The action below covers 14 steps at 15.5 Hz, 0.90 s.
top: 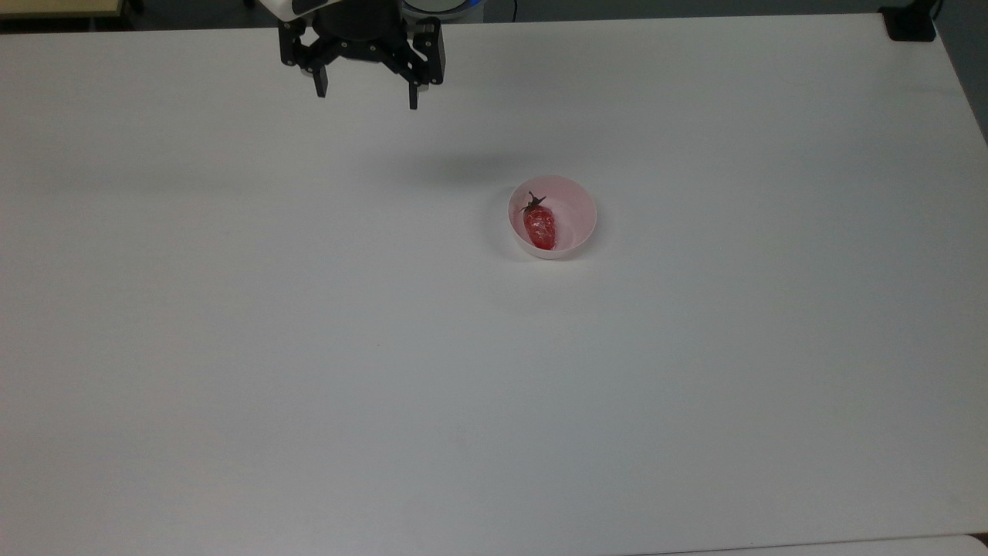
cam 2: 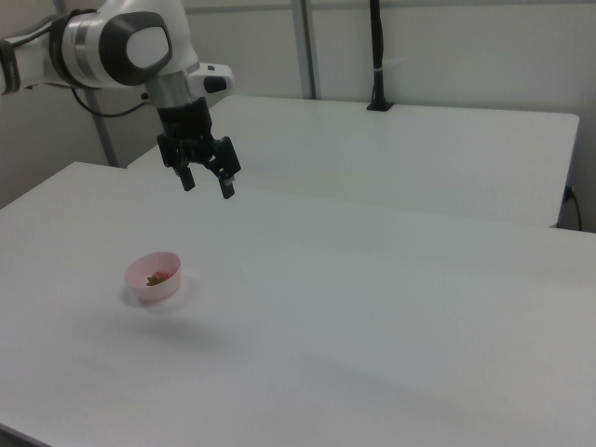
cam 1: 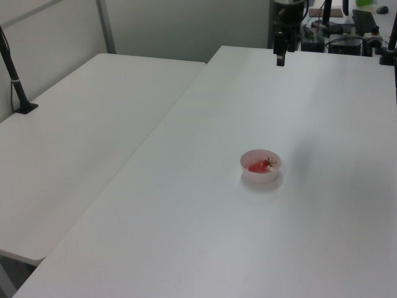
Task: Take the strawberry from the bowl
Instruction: 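Move the open gripper over the pink bowl and lower toward the strawberry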
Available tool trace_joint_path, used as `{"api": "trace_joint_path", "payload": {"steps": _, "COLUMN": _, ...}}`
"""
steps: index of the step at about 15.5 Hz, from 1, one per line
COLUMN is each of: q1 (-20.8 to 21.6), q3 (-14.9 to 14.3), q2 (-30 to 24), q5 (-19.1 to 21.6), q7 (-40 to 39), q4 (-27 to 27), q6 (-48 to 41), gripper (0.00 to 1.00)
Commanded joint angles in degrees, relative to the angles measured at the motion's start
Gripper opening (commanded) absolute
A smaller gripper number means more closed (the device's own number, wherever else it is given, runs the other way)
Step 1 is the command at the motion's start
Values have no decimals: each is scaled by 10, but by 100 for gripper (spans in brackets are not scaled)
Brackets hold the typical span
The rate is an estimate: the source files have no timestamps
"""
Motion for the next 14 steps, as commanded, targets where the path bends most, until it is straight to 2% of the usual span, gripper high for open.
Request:
{"api": "trace_joint_path", "payload": {"steps": 1, "q1": 13, "q3": 1, "q2": 12, "q5": 2, "q7": -5, "q4": -8, "q6": 22, "gripper": 100}}
{"api": "trace_joint_path", "payload": {"steps": 5, "q1": 81, "q3": 6, "q2": 49, "q5": 7, "q7": 6, "q4": -13, "q6": 23, "gripper": 100}}
{"api": "trace_joint_path", "payload": {"steps": 7, "q1": 106, "q3": 6, "q2": 72, "q5": 34, "q7": 24, "q4": -14, "q6": 43, "gripper": 100}}
{"api": "trace_joint_path", "payload": {"steps": 9, "q1": 124, "q3": 6, "q2": 95, "q5": 43, "q7": 21, "q4": -22, "q6": 66, "gripper": 100}}
{"api": "trace_joint_path", "payload": {"steps": 11, "q1": 145, "q3": 6, "q2": 122, "q5": 43, "q7": 16, "q4": -31, "q6": 88, "gripper": 93}}
{"api": "trace_joint_path", "payload": {"steps": 14, "q1": 162, "q3": 6, "q2": 157, "q5": 42, "q7": -13, "q4": -33, "q6": 122, "gripper": 88}}
